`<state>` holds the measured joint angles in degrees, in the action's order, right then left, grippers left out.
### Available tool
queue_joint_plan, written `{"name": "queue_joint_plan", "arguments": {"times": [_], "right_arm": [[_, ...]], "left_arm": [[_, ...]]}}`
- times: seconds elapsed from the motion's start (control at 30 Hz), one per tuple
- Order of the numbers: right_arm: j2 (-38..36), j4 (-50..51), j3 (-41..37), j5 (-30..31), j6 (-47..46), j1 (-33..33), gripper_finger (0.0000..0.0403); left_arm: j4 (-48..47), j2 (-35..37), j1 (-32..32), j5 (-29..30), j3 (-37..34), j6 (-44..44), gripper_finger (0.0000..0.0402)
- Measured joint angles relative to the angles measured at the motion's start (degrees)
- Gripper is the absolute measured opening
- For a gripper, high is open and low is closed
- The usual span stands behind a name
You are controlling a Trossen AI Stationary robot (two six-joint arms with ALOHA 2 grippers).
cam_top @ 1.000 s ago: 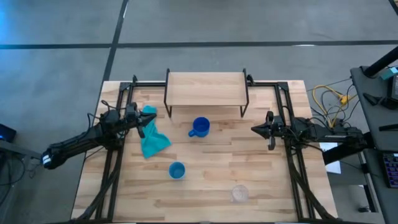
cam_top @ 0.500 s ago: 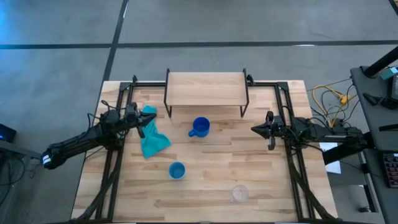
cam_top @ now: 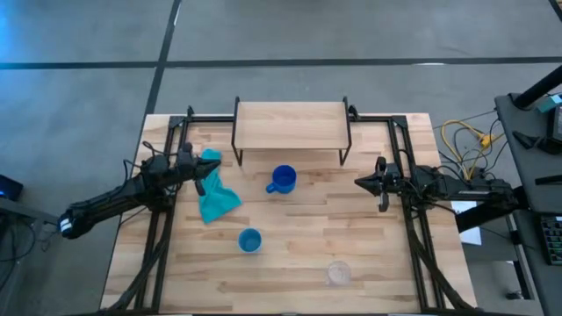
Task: Stack small to large cups/mugs on shelf
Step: Put the blue cup on the shelf
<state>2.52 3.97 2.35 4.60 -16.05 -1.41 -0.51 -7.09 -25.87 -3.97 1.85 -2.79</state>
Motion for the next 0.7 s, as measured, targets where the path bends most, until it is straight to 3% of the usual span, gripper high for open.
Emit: {"name": "queue_joint_plan", "arguments": {"times": [0.4, 0.7], "right_arm": [[0.0, 0.0, 0.0, 0.0, 1.7, 0.0, 0.0009], [0.0, 0.0, 0.0, 0.1, 4.1, 0.0, 0.0009]], "left_arm": [[10.0, 0.0, 0.0, -0.2, 0.0, 1.3, 0.0], [12.0, -0.5, 0.0, -4.1, 3.3, -15.5, 0.0]]}}
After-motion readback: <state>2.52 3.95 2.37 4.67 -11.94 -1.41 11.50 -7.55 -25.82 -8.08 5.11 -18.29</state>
